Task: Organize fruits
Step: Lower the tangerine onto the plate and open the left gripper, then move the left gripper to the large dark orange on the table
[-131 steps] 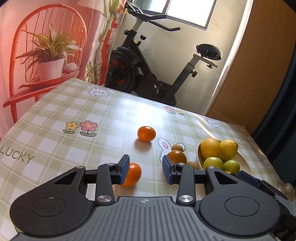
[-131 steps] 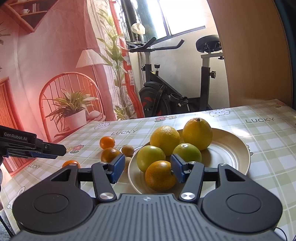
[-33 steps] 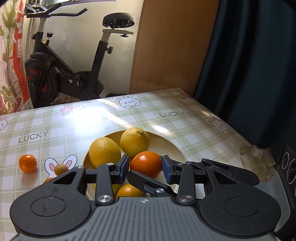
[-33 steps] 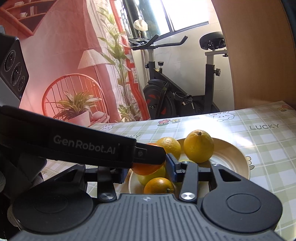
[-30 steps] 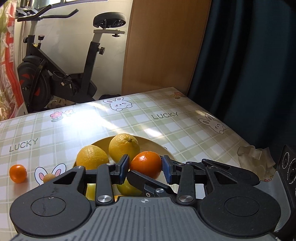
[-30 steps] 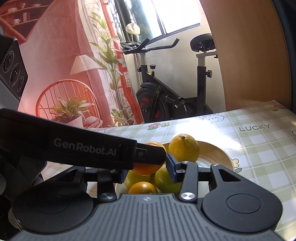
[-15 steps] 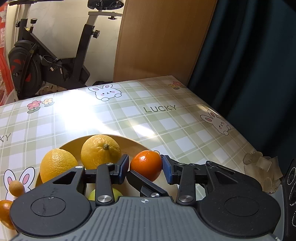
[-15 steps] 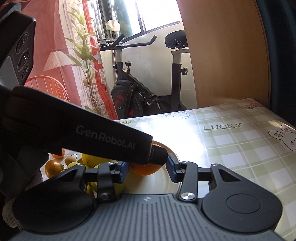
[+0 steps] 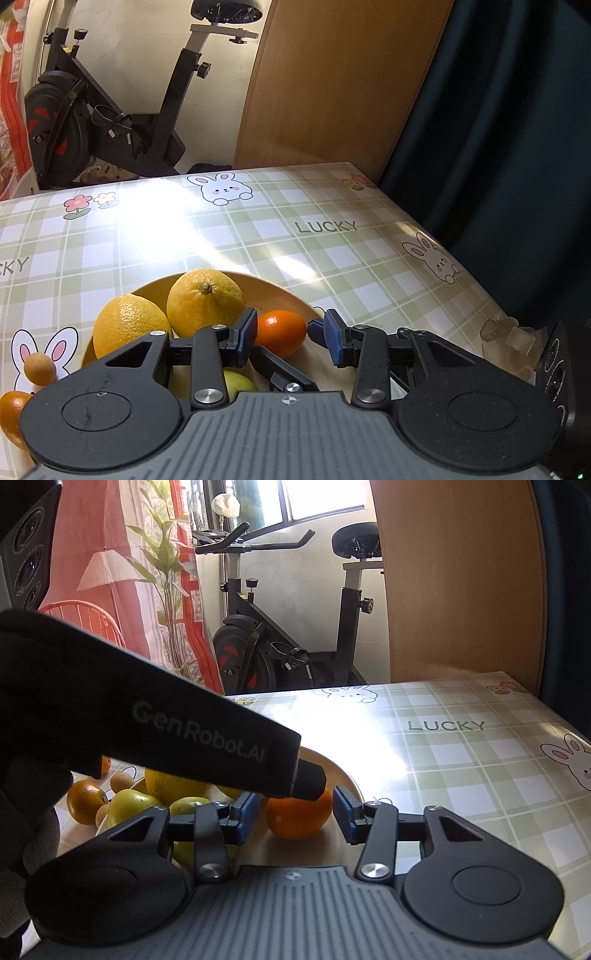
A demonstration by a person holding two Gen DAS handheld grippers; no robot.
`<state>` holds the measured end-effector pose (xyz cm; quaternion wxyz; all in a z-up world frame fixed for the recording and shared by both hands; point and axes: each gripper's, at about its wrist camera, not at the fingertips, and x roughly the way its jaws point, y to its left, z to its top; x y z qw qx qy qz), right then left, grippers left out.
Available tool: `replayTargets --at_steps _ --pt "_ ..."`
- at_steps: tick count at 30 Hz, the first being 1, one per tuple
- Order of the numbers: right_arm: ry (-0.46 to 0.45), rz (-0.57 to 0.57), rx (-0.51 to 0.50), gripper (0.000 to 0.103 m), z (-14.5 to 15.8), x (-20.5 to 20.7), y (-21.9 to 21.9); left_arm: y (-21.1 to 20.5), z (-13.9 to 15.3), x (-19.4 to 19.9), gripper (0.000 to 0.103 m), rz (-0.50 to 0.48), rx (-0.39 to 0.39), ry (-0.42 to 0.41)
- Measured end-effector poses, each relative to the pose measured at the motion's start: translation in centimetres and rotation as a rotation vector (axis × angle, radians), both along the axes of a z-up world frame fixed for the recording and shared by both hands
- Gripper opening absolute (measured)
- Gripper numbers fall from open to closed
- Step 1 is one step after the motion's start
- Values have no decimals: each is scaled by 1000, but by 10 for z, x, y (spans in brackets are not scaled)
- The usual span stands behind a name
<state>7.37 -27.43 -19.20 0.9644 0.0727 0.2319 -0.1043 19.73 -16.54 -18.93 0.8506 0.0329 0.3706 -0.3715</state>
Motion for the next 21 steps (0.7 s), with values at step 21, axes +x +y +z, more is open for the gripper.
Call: replayTargets --at_steps 21 --pt "-114 18 34 51 7 -31 2 153 46 14 41 209 -88 -84"
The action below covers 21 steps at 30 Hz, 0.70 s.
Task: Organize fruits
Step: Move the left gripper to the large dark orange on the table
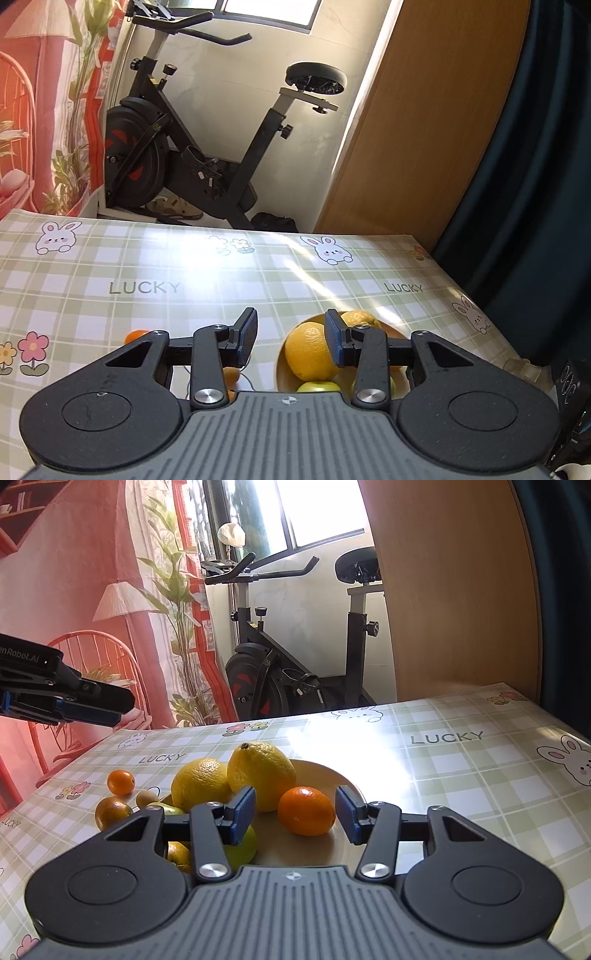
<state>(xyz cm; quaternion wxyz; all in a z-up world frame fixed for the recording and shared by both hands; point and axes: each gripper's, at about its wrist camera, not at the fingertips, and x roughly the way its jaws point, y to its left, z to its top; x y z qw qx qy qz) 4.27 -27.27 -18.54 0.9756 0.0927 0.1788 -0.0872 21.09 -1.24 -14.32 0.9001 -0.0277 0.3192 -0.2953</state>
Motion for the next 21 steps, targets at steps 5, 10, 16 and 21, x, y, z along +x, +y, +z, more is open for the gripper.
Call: replayTargets --at_steps 5,10,16,21 --pt "0 24 7 52 4 -7 16 35 -1 13 41 62 7 11" --pt "-9 110 -26 51 20 5 44 58 -5 19 42 90 -10 26" --pt "39 225 -81 51 22 34 82 72 -25 21 43 73 -20 66" --pt "126 329 -135 55 14 62 122 95 -38 24 43 102 -40 85"
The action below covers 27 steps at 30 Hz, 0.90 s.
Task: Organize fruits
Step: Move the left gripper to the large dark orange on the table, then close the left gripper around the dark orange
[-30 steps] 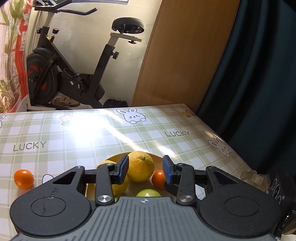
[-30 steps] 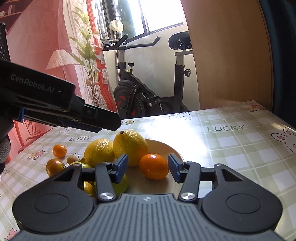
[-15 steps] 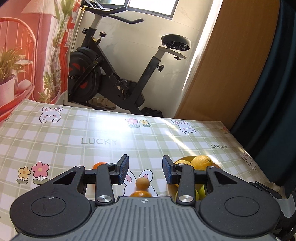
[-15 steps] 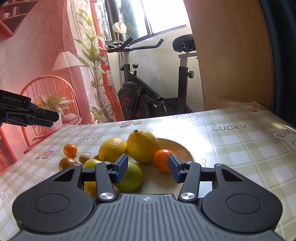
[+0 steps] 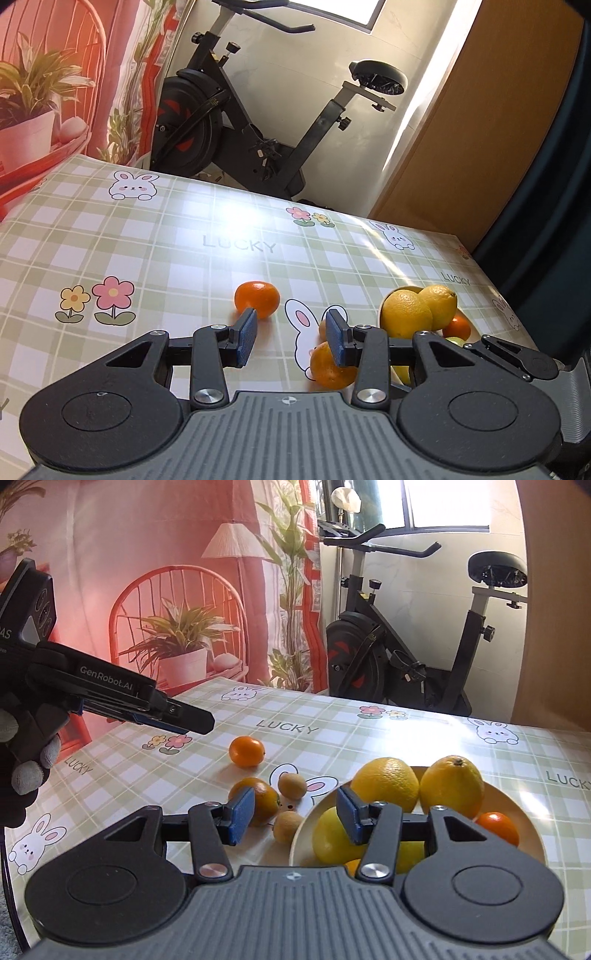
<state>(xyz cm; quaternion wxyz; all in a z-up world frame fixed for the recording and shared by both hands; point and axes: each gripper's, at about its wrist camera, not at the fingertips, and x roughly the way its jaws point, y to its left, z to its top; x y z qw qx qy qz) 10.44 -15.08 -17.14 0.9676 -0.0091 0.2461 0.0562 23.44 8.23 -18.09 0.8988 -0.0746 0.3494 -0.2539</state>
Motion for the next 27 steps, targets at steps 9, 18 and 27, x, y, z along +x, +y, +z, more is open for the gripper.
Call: replayTargets --at_steps 9,18,27 --pt "123 32 -62 60 -20 59 40 23 -7 3 43 57 -58 26" --pt "193 22 -107 62 -34 75 51 23 -16 -2 54 44 -107 37" --pt "200 79 -59 50 -42 65 65 4 -33 -7 54 -25 -76 67"
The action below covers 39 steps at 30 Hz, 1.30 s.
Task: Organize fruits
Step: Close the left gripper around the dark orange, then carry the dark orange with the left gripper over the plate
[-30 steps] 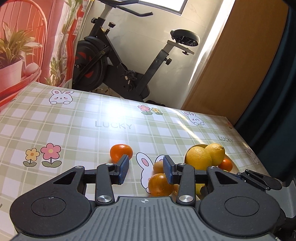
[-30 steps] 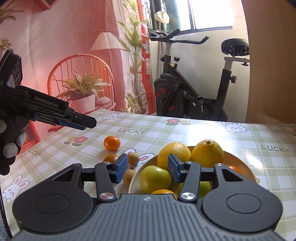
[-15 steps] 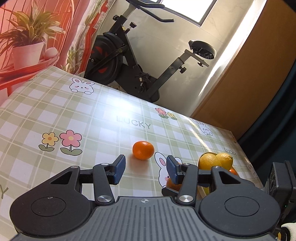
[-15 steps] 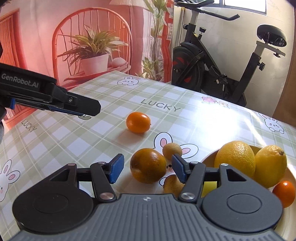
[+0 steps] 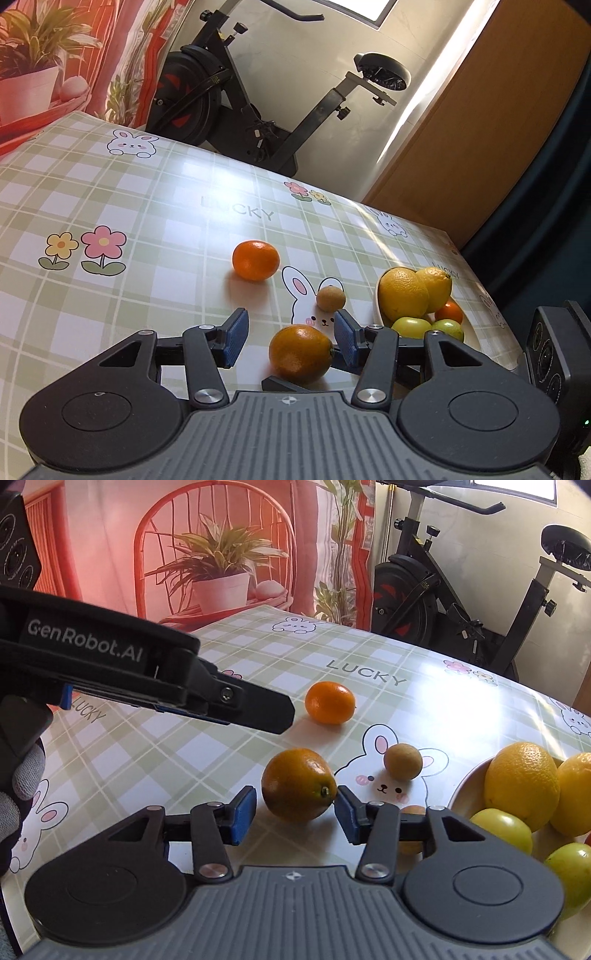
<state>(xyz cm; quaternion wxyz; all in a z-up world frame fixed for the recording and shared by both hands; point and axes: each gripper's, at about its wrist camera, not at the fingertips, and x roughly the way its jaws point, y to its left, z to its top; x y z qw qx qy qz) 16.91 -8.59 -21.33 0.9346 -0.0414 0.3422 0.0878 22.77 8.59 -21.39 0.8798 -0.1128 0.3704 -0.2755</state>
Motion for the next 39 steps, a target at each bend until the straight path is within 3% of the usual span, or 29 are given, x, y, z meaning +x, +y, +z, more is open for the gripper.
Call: replayTargets --at_steps 13,15,24,28,39 --pt "-52 4 84 47 -8 -9 1 -6 -17 5 52 4 18 41" --pt "-54 7 88 47 -8 -9 0 -7 -17 5 45 -1 19 34" --pt "-63 -32 121 47 -7 -10 -8 -11 -16 -2 45 -31 44 12" --pt "-67 -27 124 46 -6 -11 -8 -20 -15 -14 45 -50 96 -31" --pt "-84 1 142 44 -4 -22 -9 -19 -11 -41 45 21 76 -49"
